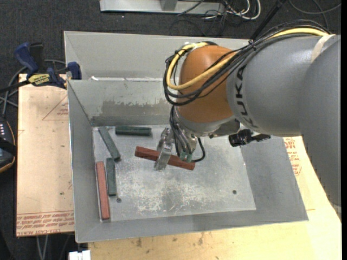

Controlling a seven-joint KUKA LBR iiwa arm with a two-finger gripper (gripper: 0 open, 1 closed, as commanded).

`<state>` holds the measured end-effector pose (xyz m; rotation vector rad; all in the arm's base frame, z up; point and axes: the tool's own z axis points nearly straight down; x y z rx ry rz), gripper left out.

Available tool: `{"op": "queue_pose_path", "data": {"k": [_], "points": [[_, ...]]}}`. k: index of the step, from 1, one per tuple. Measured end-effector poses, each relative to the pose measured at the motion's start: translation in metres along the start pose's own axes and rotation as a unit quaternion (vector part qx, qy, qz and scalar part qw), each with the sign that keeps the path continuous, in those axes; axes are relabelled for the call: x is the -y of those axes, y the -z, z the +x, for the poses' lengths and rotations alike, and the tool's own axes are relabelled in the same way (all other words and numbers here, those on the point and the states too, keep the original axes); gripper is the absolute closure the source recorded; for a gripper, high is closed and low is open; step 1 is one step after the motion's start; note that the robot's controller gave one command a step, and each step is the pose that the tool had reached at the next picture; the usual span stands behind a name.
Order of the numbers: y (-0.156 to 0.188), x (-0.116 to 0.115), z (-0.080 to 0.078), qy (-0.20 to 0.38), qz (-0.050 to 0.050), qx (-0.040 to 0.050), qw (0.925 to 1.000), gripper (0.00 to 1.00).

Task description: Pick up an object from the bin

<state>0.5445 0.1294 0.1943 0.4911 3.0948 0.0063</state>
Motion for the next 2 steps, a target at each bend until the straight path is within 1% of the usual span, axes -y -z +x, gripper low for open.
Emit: {"op": "queue_pose_path", "data": {"k": [1, 2], "points": [[0.067, 0.036, -0.010, 0.162, 0.001, -0.0002, 0.9868, 1.00], [0.064, 0.030, 0.000, 0.167, 0.002, -0.0040, 0.9859, 1.00]]}}
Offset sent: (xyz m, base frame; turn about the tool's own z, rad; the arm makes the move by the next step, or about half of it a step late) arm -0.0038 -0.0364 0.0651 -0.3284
